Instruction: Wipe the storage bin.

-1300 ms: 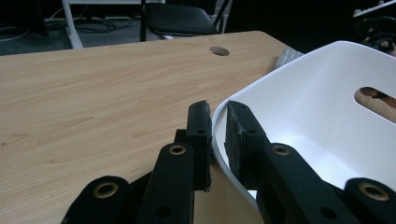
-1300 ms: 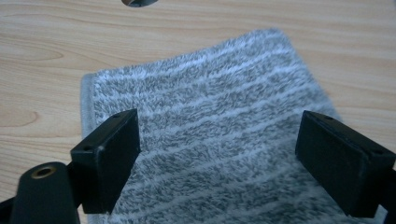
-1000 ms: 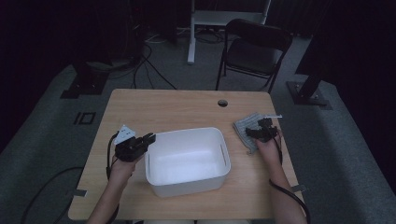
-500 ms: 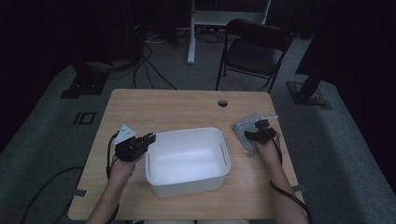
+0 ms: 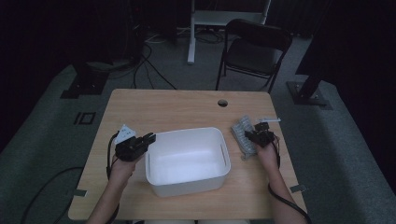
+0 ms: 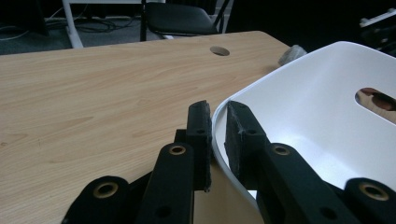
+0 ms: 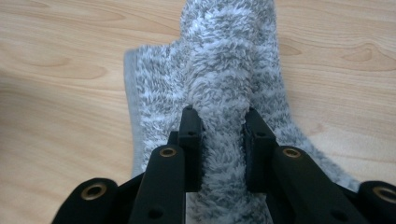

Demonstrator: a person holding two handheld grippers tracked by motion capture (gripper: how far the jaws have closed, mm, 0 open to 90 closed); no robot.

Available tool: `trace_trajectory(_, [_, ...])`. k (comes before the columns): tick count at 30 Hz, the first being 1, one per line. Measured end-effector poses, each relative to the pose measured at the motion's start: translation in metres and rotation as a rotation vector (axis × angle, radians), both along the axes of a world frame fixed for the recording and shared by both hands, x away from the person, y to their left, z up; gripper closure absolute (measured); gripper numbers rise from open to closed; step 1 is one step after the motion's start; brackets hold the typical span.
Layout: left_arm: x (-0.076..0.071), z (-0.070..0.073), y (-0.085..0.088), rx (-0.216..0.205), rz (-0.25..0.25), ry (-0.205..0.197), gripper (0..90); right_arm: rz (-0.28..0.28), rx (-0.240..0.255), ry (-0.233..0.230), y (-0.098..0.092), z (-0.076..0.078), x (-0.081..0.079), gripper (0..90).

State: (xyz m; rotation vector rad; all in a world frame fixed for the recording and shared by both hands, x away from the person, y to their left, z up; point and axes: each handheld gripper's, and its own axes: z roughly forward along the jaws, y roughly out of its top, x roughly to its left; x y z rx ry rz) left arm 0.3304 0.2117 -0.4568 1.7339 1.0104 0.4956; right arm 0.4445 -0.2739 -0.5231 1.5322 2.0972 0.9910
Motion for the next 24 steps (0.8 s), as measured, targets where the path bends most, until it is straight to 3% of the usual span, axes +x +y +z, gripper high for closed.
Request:
trace_trajectory(9, [0.001,0.001,0.0,0.005,-0.004,0.006,79.9,0.013,0.058,-0.044,-0.005,0.024,-0.033,74.1])
trace_trajectory(13, [0.002,0.0,0.001,-0.004,-0.007,0.01,79.9,0.032,0.047,-0.062,-0.006,0.036,-0.049,74.1])
trace_trajectory(21, [0.004,-0.001,0.002,-0.024,-0.01,0.012,79.8,0.085,0.113,-0.114,-0.001,0.059,-0.086,74.1])
trace_trajectory(24, [0.003,-0.001,0.002,-0.022,-0.005,0.008,79.8,0.102,0.093,-0.133,0.004,0.067,-0.097,74.1])
